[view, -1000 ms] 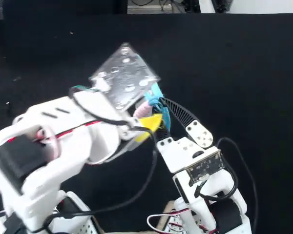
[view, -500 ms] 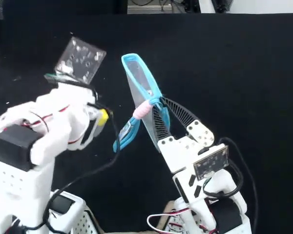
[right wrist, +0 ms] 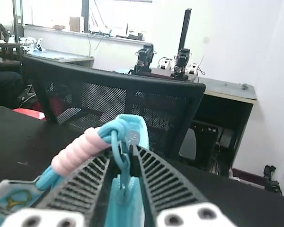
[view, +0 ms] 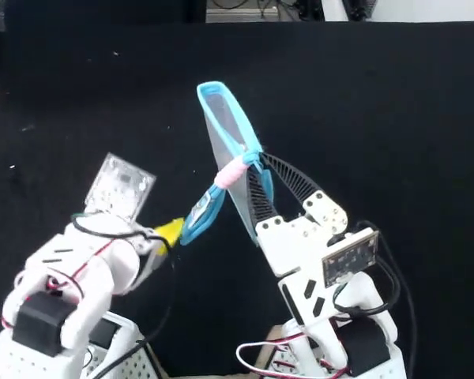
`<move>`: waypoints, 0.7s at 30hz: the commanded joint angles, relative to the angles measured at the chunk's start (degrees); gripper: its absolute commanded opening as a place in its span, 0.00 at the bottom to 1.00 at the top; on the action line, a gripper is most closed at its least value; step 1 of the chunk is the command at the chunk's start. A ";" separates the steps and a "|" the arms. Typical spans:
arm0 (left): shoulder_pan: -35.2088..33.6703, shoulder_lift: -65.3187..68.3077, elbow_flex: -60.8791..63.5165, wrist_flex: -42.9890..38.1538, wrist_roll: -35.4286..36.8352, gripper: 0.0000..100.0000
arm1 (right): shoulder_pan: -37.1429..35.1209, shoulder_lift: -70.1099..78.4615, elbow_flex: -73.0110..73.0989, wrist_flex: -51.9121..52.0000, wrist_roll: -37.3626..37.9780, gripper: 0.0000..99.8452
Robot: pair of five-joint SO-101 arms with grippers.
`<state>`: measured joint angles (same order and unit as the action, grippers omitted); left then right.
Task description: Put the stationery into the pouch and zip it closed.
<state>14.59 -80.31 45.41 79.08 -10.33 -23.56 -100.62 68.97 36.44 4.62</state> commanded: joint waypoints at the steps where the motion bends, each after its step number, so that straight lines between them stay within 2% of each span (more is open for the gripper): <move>1: 4.88 -6.59 5.14 -3.08 0.79 0.24 | 0.53 4.09 -2.07 -4.57 -0.44 0.01; 4: 10.95 -9.58 6.64 -3.25 4.84 0.25 | 0.53 9.89 -4.35 -5.54 -0.44 0.01; 7: 13.67 -11.08 6.90 -3.25 7.56 0.25 | 0.53 13.93 -7.34 -5.54 -0.44 0.01; 13: 13.93 -11.16 7.96 -3.25 11.16 0.25 | 0.53 19.38 -12.00 -5.63 0.09 0.01; 21: 13.58 -11.69 16.13 -3.25 11.08 0.25 | 0.44 26.33 -16.31 -5.89 0.09 0.01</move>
<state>27.69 -91.56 60.18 76.88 0.04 -23.56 -76.79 57.10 32.22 4.53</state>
